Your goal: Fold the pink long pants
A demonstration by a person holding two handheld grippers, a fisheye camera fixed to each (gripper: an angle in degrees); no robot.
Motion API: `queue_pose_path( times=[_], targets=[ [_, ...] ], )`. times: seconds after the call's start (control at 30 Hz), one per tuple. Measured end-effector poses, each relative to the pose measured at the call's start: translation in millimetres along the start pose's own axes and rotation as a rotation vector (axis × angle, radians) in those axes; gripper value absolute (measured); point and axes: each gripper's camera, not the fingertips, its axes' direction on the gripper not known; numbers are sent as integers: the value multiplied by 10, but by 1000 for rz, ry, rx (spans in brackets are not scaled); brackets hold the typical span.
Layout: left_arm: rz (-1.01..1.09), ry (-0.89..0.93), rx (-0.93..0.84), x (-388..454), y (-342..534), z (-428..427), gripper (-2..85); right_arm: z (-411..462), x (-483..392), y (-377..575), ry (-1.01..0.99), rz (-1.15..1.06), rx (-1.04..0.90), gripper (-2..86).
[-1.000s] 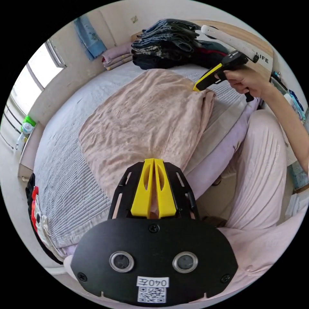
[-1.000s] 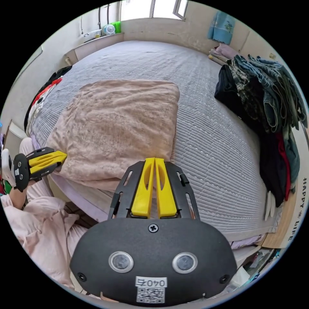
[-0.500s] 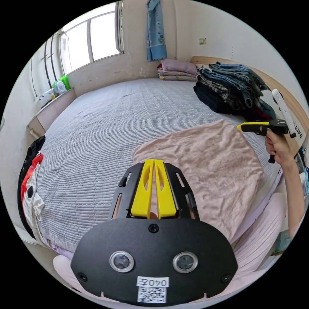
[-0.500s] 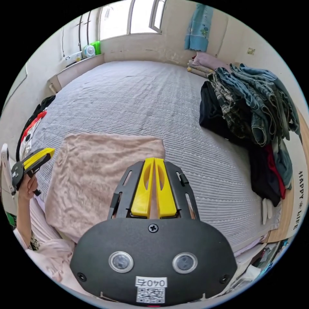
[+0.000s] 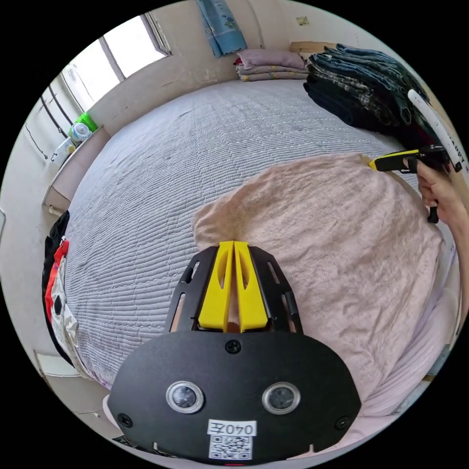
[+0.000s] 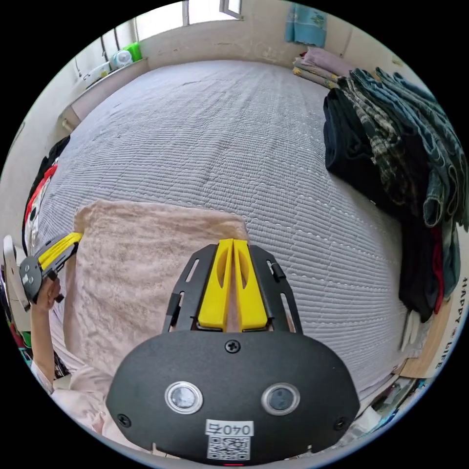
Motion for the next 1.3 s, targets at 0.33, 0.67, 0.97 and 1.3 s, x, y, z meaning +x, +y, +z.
queue_pose_path(
  times=[0.33, 0.67, 0.97, 1.3],
  targets=[
    [267, 122, 144, 129, 963, -1285, -9, -947, -723, 1482, -34, -323, 130, -10],
    [509, 58, -54, 287, 978, -868, -11, -285, -599, 1585, 22, -379, -93, -10],
    [307, 168, 45, -582, 828, -1204, -8, -650, -119, 1736, -114, -210, 39, -10],
    [-369, 545, 40, -2655, 467, -1162, 61, -1218, 596, 1656, -230, -110, 229, -10]
  ],
)
